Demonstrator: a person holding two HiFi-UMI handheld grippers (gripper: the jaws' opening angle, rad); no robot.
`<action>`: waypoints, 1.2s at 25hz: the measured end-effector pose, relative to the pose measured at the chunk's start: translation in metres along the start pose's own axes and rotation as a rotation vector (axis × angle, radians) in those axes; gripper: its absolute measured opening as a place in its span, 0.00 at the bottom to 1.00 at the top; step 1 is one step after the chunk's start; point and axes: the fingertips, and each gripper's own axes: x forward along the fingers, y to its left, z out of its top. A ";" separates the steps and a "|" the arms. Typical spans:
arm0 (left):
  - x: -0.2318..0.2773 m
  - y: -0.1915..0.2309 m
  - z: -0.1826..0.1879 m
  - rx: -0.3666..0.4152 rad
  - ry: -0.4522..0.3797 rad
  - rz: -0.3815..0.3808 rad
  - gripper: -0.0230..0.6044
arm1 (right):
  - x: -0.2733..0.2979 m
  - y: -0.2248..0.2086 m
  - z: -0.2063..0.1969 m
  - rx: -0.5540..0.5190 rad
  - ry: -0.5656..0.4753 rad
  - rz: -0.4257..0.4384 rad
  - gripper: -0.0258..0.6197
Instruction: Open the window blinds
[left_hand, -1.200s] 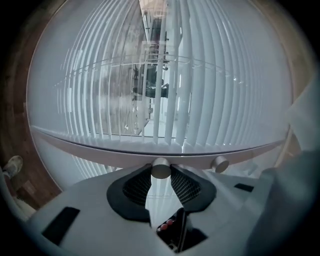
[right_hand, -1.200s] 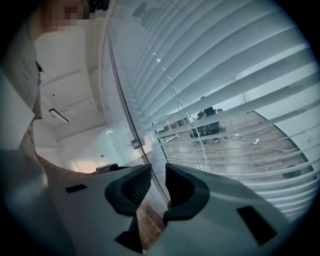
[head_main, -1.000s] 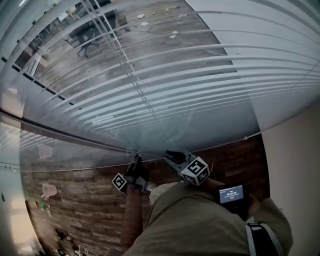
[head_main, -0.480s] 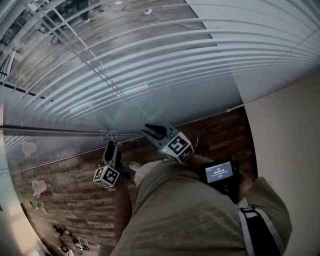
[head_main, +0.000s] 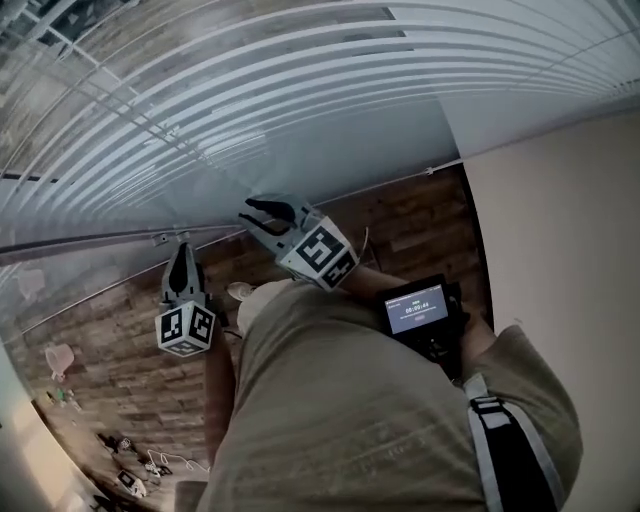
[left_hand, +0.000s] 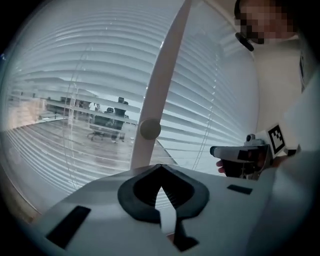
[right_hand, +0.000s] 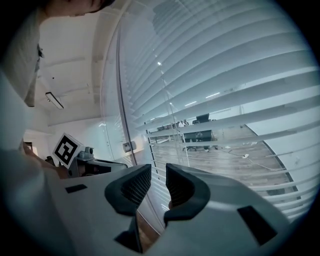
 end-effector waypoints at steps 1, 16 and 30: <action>0.000 -0.002 0.001 -0.014 -0.003 -0.012 0.06 | -0.001 -0.001 0.000 0.004 0.000 -0.003 0.19; -0.011 0.001 -0.021 -0.086 0.027 0.024 0.06 | -0.001 0.017 -0.019 0.054 0.015 0.046 0.19; -0.054 0.038 0.013 -0.036 -0.046 -0.101 0.06 | 0.043 0.073 0.017 0.043 -0.037 0.010 0.19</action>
